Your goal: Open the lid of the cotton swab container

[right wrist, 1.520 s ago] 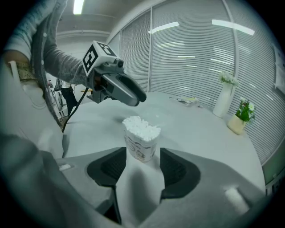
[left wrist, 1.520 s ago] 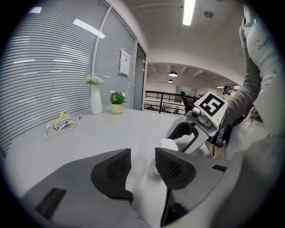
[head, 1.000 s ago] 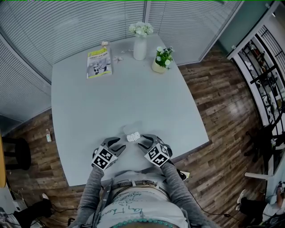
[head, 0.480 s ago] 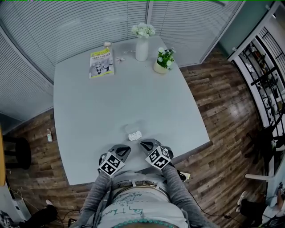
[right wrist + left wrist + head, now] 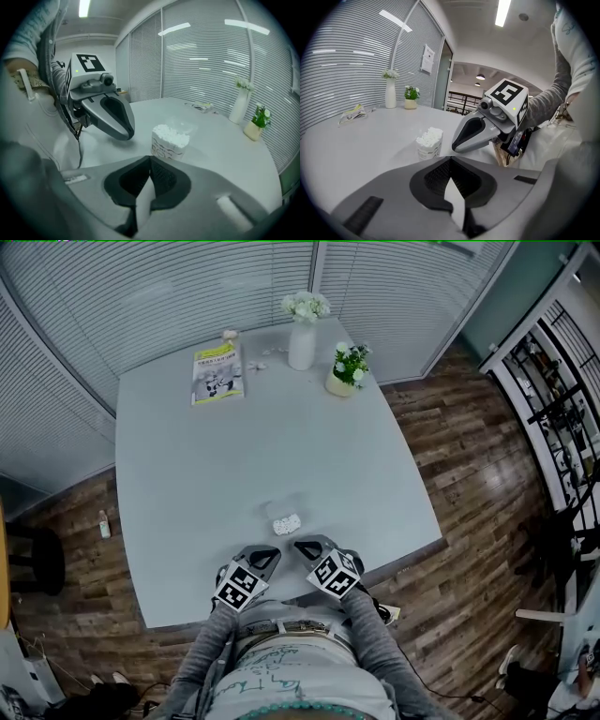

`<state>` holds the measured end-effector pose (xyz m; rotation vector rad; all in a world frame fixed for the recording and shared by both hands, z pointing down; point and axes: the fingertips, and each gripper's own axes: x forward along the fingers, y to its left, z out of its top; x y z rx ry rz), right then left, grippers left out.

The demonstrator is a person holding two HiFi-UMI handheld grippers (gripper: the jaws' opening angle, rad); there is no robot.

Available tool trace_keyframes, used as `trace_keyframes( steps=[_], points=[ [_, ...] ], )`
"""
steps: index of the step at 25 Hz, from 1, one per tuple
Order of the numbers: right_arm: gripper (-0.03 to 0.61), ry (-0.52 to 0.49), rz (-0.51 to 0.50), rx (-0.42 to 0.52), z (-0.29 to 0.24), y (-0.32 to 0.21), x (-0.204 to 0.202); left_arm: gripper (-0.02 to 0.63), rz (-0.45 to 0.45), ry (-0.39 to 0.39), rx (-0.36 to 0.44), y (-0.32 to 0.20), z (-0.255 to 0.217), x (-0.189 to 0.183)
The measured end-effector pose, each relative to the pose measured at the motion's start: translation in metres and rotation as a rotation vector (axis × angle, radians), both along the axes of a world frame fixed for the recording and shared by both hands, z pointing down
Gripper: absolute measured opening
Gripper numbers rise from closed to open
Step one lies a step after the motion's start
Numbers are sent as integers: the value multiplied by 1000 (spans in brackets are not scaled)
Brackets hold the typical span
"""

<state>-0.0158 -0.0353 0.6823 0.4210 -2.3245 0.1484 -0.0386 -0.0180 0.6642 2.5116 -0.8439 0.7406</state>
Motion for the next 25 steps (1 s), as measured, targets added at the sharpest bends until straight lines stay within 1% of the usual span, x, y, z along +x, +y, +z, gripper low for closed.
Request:
trace_keyframes(
  steps=[3, 7, 9, 12, 15, 17, 22, 25],
  points=[
    [3, -40, -7, 20, -11, 0, -3, -2, -23, 29, 17, -3, -9, 4],
    [3, -118, -26, 63, -31, -1, -12, -2, -24, 39, 70, -6, -25, 7],
    [3, -152, -26, 89, -44, -3, -15, -2, -39, 55, 98, -10, -35, 7],
    [3, -210, -7, 123, -68, -11, -15, -2, -67, 81, 147, -17, -56, 6],
    [3, -307, 25, 145, -97, -17, -13, -2, -88, 96, 213, -20, -81, 7],
    [2, -350, 40, 160, -114, -20, -11, -2, -103, 113, 254, -23, -98, 7],
    [2, -410, 64, 208, -147, -20, -9, -2, -131, 157, 332, -29, -137, 9],
    [2, -455, 71, 218, -163, -18, -10, -2, -149, 186, 363, -31, -153, 8]
  ],
)
